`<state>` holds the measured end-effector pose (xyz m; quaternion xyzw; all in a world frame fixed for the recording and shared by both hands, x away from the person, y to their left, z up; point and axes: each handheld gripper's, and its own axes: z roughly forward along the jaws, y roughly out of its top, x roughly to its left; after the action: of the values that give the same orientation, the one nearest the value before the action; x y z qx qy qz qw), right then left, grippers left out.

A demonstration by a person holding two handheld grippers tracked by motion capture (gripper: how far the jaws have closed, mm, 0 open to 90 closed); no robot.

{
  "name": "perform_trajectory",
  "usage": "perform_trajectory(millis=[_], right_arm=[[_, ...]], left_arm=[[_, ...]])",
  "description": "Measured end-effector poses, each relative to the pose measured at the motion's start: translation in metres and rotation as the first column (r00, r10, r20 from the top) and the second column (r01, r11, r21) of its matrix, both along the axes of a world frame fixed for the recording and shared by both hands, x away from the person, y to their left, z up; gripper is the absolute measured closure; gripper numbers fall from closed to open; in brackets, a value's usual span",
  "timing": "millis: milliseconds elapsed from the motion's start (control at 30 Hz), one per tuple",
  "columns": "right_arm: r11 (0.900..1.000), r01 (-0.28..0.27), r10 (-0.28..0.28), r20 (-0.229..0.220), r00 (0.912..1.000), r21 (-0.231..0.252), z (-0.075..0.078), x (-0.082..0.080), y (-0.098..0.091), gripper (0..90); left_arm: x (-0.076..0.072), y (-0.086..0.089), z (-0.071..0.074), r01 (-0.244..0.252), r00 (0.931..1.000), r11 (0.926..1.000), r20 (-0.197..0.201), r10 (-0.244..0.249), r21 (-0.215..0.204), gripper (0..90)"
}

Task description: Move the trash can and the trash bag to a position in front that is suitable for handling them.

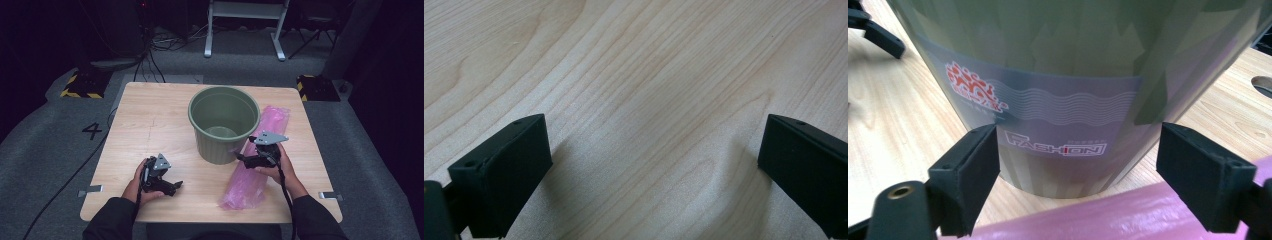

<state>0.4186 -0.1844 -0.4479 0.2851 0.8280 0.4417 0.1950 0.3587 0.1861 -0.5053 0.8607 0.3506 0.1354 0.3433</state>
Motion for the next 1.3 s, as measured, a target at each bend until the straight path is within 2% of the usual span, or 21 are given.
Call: perform_trajectory(millis=[167,233,300,333,367,433,467,533,633,667,733,767,800,833,867,900,967,1000,1033,1067,1300], right_arm=[[0.9998,0.015,-0.014,-0.008,0.9999,0.012,-0.001,0.005,0.007,19.0],[0.9998,0.020,-0.020,0.010,0.9997,-0.009,0.001,0.002,0.004,21.2],[0.9994,0.023,-0.022,0.031,0.9993,-0.024,0.004,-0.003,-0.004,21.1],[0.9991,0.032,-0.031,0.030,0.9991,-0.028,0.006,-0.006,-0.017,22.6],[0.9991,0.032,-0.031,0.030,0.9991,-0.028,0.006,-0.006,-0.017,22.6],[0.9975,0.061,-0.060,0.024,0.9979,-0.036,0.004,-0.010,-0.041,25.6],[0.9975,0.061,-0.060,0.024,0.9979,-0.036,0.004,-0.010,-0.041,25.6],[0.9950,0.089,-0.088,0.005,0.9961,-0.047,-0.001,-0.013,-0.061,28.4],[0.9919,0.111,-0.111,-0.003,0.9938,-0.063,-0.006,-0.014,-0.071,30.0],[0.9900,0.122,-0.123,-0.010,0.9924,-0.070,-0.012,-0.014,-0.078,39.5],[0.9886,0.127,-0.128,-0.007,0.9917,-0.080,-0.015,-0.014,-0.080,39.8],[0.9895,0.122,-0.124,-0.016,0.9922,-0.077,-0.018,-0.014,-0.082,40.8],[0.9933,0.099,-0.102,-0.036,0.9942,-0.059,-0.023,-0.013,-0.082,46.6],[0.9933,0.099,-0.102,-0.036,0.9942,-0.059,-0.023,-0.013,-0.082,46.6],[0.9956,0.058,-0.063,-0.064,0.9960,-0.073,-0.030,-0.012,-0.078,54.8],[0.9956,0.058,-0.063,-0.064,0.9960,-0.073,-0.030,-0.012,-0.078,54.8],[0.9984,0.007,-0.012,-0.090,0.9959,-0.056,-0.034,-0.012,-0.074,66.4],[0.9978,-0.044,0.040,-0.084,0.9957,-0.051,-0.037,-0.015,-0.069,73.1],[0.9978,-0.044,0.040,-0.084,0.9957,-0.051,-0.037,-0.015,-0.069,73.1],[0.9927,-0.081,0.073,-0.089,0.9934,-0.089,-0.041,-0.017,-0.062,73.7],[0.9887,-0.109,0.097,-0.117,0.9883,-0.103,-0.050,-0.017,-0.051,72.7]], left_arm=[[0.000,0.000,0.000,-0.001,1.0000,1.0000,0.000,0.001,0.000,0.5],[0.000,0.000,0.000,-0.004,1.0000,1.0000,0.002,0.004,0.000,0.5],[-0.001,0.000,0.000,-0.006,1.0000,1.0000,0.000,0.006,0.003,0.5],[-0.001,0.000,0.000,-0.007,1.0000,1.0000,0.001,0.007,0.002,0.5],[-0.001,0.000,0.000,-0.007,1.0000,1.0000,0.002,0.007,0.004,0.5],[-0.001,0.000,0.000,-0.007,1.0000,1.0000,0.002,0.007,0.004,0.5],[-0.001,0.000,0.000,-0.007,1.0000,1.0000,0.002,0.007,0.004,0.5],[-0.001,0.000,0.000,-0.007,1.0000,1.0000,0.002,0.007,0.004,0.5],[-0.001,0.000,0.000,-0.008,1.0000,1.0000,0.003,0.008,0.003,0.5],[-0.001,0.000,0.000,-0.007,1.0000,1.0000,0.002,0.007,0.005,0.4],[-0.001,0.000,0.000,-0.007,1.0000,1.0000,0.002,0.007,0.005,0.5],[-0.001,0.000,0.000,-0.010,1.0000,0.9999,0.001,0.010,0.004,0.5],[-0.001,-0.001,0.000,-0.016,0.9999,0.9999,0.000,0.016,0.000,0.5],[-0.001,-0.001,0.000,-0.016,0.9999,0.9999,0.000,0.016,0.000,0.5],[-0.002,-0.002,0.000,-0.027,0.9996,0.9996,-0.001,0.027,0.001,0.5],[-0.002,-0.002,0.000,-0.027,0.9996,0.9996,-0.001,0.027,0.001,0.5],[-0.002,-0.002,0.000,-0.032,0.9995,0.9995,0.001,0.032,0.005,0.4],[-0.002,-0.003,0.000,-0.035,0.9994,0.9994,0.003,0.035,0.003,0.5],[-0.002,-0.003,0.000,-0.038,0.9993,0.9993,0.002,0.038,0.002,0.5],[-0.002,-0.003,0.000,-0.036,0.9993,0.9993,0.003,0.036,0.003,0.5],[-0.002,-0.006,0.000,-0.062,0.9981,0.9981,0.002,0.062,-0.001,0.5]])
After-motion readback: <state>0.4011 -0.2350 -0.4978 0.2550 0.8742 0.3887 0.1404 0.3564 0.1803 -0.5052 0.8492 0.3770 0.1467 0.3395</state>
